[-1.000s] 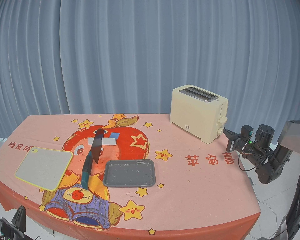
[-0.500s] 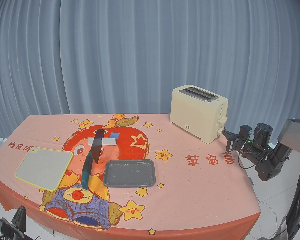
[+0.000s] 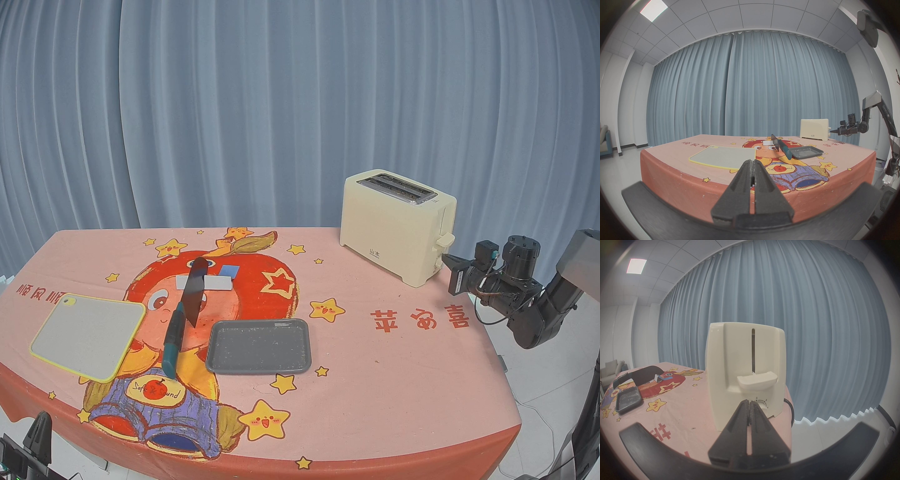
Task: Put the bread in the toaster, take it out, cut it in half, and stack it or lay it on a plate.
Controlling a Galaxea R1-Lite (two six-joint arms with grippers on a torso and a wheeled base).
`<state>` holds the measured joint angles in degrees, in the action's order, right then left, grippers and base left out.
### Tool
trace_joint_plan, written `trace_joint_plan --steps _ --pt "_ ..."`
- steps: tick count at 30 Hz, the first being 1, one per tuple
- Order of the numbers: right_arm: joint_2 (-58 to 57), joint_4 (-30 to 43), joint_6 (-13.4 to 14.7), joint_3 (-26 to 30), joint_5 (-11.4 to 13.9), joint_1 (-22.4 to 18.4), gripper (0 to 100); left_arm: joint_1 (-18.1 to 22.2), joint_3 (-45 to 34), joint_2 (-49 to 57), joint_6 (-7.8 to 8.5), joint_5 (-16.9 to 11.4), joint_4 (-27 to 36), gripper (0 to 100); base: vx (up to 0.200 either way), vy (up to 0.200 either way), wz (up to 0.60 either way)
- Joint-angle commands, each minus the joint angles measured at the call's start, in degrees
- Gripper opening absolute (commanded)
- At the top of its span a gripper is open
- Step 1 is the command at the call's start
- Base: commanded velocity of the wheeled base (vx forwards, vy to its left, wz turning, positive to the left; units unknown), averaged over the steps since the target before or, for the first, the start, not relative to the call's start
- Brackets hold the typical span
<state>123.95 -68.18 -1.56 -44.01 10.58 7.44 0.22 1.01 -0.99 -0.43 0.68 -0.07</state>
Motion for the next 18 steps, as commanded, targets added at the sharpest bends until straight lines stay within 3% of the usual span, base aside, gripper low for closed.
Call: trace_joint_plan --steps 1,18 --pt "0.67 0.07 -0.02 -1.08 -0.03 0.03 0 0.04 -1.01 -0.07 -0.01 0.02 -0.01 0 0.000 0.000 0.00" --pt "1.11 1.56 0.07 -1.70 -0.21 0.03 0 0.04 -1.01 -0.07 -0.01 0.02 -0.01 0 0.000 0.000 0.00"
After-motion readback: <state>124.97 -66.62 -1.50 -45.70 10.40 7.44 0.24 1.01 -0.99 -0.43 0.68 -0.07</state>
